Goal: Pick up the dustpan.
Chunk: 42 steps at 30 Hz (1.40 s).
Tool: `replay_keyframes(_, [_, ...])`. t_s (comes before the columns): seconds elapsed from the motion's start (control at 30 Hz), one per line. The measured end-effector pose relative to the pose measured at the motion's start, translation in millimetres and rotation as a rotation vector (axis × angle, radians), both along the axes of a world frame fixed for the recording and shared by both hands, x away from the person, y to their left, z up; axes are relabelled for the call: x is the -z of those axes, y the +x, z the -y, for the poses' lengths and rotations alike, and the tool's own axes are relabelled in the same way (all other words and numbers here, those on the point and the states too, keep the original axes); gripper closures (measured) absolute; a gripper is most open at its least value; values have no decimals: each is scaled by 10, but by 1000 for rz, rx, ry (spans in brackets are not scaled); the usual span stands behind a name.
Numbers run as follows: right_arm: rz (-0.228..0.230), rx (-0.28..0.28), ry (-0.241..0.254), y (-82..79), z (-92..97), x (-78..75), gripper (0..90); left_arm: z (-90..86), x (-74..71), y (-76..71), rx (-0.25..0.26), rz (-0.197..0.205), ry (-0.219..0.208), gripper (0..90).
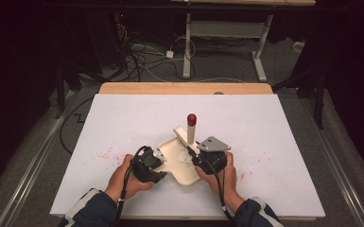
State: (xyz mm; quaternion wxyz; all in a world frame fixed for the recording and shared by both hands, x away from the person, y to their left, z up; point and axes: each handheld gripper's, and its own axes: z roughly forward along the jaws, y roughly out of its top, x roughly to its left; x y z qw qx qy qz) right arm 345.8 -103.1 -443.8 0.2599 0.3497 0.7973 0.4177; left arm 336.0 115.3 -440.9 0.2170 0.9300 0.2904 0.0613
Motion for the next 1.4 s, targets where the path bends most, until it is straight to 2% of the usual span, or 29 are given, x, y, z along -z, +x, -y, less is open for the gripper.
replay_keyframes(0.3, [11,-68,17,-112,-213,-40,677,-2,-11,-6,-13,11,-17,637])
replay_keyframes(0.43, [28,-78,5,-141,-250,-67,677,-21,-30,5,-11,14,-11,637])
replay_keyframes(0.87, [41,-80,70,-140,-83,-269,678,-66,-46,22,-39,46,-31,637])
replay_keyframes(1.03, [57,-73,76,-136,-24,-320,677,-81,-47,22,-48,49,-33,637])
replay_keyframes(1.4, [39,-72,80,-118,81,-336,677,-157,-48,38,-66,60,-45,637])
